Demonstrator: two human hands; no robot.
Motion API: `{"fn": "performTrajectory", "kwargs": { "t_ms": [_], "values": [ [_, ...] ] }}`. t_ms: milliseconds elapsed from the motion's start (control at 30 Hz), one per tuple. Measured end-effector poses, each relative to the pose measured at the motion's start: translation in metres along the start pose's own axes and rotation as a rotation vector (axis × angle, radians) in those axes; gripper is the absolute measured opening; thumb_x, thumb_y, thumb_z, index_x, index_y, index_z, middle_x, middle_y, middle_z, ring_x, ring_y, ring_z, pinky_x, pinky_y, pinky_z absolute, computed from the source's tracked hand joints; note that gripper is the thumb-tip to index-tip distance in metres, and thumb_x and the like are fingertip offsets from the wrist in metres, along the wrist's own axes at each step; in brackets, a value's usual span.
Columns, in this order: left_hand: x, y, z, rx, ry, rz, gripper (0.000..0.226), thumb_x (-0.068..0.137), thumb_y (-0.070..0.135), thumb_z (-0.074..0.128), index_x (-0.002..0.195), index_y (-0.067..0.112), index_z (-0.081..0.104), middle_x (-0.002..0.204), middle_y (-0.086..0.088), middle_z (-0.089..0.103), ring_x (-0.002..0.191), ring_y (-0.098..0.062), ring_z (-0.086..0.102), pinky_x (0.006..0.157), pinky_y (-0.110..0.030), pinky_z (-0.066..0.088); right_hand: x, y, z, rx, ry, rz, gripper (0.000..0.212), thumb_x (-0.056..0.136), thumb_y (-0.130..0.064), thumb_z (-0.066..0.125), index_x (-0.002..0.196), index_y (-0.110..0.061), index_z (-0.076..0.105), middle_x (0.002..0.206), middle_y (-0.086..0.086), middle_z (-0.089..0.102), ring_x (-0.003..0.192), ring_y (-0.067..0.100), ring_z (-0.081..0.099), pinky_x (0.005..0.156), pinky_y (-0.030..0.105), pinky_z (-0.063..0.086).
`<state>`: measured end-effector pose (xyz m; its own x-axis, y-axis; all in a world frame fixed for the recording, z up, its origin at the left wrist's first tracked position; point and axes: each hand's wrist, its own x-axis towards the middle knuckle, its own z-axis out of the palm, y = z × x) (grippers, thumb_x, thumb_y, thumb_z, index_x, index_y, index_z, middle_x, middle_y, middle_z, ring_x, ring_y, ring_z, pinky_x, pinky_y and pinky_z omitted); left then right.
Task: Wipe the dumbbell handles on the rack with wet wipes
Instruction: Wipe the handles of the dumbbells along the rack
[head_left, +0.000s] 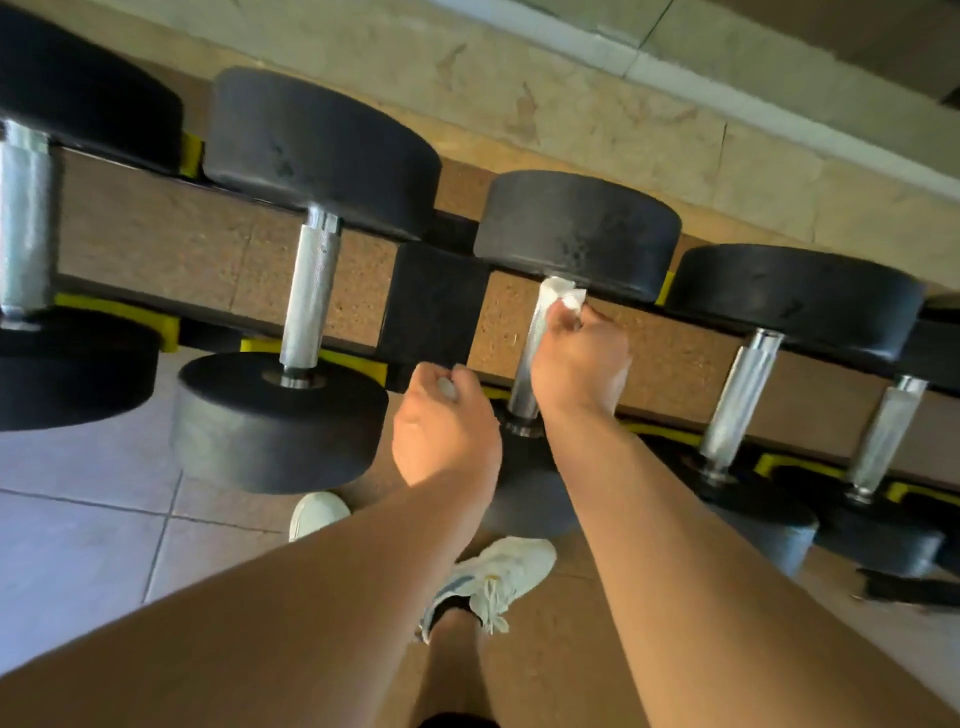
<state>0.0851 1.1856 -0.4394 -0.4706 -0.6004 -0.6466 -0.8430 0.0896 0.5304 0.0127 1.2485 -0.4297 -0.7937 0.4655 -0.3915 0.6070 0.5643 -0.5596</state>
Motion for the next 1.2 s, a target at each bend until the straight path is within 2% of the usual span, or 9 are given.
{"fn": "performTrajectory", "kwargs": {
  "t_ms": [167,333,433,600,700,867,967,1100,1200],
  "values": [
    [0.004,0.000,0.015,0.072,0.114,0.007,0.023,0.101,0.038,0.041,0.086,0.024,0.053,0.067,0.011,0.046,0.067,-0.015,0.046,0.070,-0.032,0.034,0.020,0.014,0.011,0.436,0.101,0.287,0.008,0.097,-0.024,0.061,0.095,-0.032,0.061,0.107,-0.005,0.070,0.103,0.018,0.067,0.090,0.034,0.056],
    [0.005,-0.002,0.016,0.127,0.106,0.041,0.025,0.100,0.039,0.040,0.083,0.025,0.051,0.066,0.009,0.046,0.059,-0.007,0.038,0.068,-0.033,0.032,0.016,0.024,0.004,0.574,0.188,0.306,0.027,0.091,-0.023,0.070,0.074,-0.041,0.058,0.087,-0.020,0.064,0.087,0.005,0.064,0.067,0.018,0.049],
    [0.003,0.000,0.015,0.122,0.109,0.032,0.025,0.099,0.038,0.040,0.082,0.025,0.052,0.067,0.009,0.048,0.060,-0.010,0.043,0.068,-0.033,0.033,0.004,0.022,0.000,0.488,0.118,0.199,0.021,0.091,-0.023,0.069,0.084,-0.042,0.063,0.075,-0.029,0.059,0.075,-0.004,0.060,0.064,0.014,0.045],
    [0.002,0.003,0.015,0.134,0.103,0.012,0.024,0.099,0.039,0.042,0.078,0.028,0.048,0.066,0.010,0.047,0.059,-0.005,0.040,0.068,-0.032,0.033,0.005,0.004,0.014,0.327,0.055,0.139,0.037,0.088,-0.035,0.072,0.123,-0.023,0.066,0.119,-0.006,0.069,0.100,0.008,0.064,0.080,0.024,0.052],
    [0.001,0.003,0.015,0.142,0.113,0.020,0.024,0.099,0.038,0.043,0.078,0.028,0.049,0.066,0.011,0.048,0.059,-0.004,0.041,0.067,-0.031,0.033,0.015,-0.002,0.019,0.301,0.021,0.168,0.034,0.089,-0.037,0.071,0.119,-0.021,0.067,0.111,-0.003,0.071,0.097,0.014,0.067,0.083,0.031,0.057],
    [0.002,0.002,0.016,0.147,0.125,0.030,0.023,0.098,0.037,0.043,0.080,0.025,0.052,0.066,0.011,0.048,0.059,-0.003,0.040,0.066,-0.031,0.030,0.023,0.015,0.002,0.355,0.045,0.135,0.009,0.093,-0.030,0.067,0.085,-0.031,0.070,0.074,-0.020,0.062,0.074,-0.001,0.063,0.062,0.017,0.046],
    [0.002,0.001,0.016,0.141,0.134,0.042,0.023,0.098,0.038,0.044,0.081,0.026,0.052,0.065,0.012,0.048,0.059,-0.003,0.041,0.065,-0.030,0.032,0.016,0.025,-0.008,0.133,0.085,-0.154,0.008,0.093,-0.022,0.066,0.092,-0.027,0.073,0.078,-0.016,0.068,0.077,0.002,0.065,0.065,0.016,0.051],
    [0.002,0.000,0.017,0.115,0.148,0.046,0.023,0.098,0.038,0.044,0.080,0.027,0.052,0.065,0.011,0.049,0.060,-0.004,0.044,0.066,-0.031,0.036,0.006,0.046,-0.026,-0.029,0.058,-0.666,0.038,0.089,0.000,0.058,0.123,-0.017,0.066,0.112,-0.003,0.072,0.098,0.006,0.067,0.078,0.016,0.054],
    [0.003,-0.002,0.017,0.076,0.151,0.031,0.023,0.098,0.038,0.044,0.079,0.027,0.051,0.066,0.010,0.052,0.062,-0.005,0.047,0.067,-0.031,0.038,0.030,0.046,-0.035,-0.129,0.031,-1.083,0.030,0.093,0.001,0.051,0.115,-0.007,0.070,0.114,0.008,0.071,0.108,0.019,0.066,0.091,0.026,0.055]
  ]
}}
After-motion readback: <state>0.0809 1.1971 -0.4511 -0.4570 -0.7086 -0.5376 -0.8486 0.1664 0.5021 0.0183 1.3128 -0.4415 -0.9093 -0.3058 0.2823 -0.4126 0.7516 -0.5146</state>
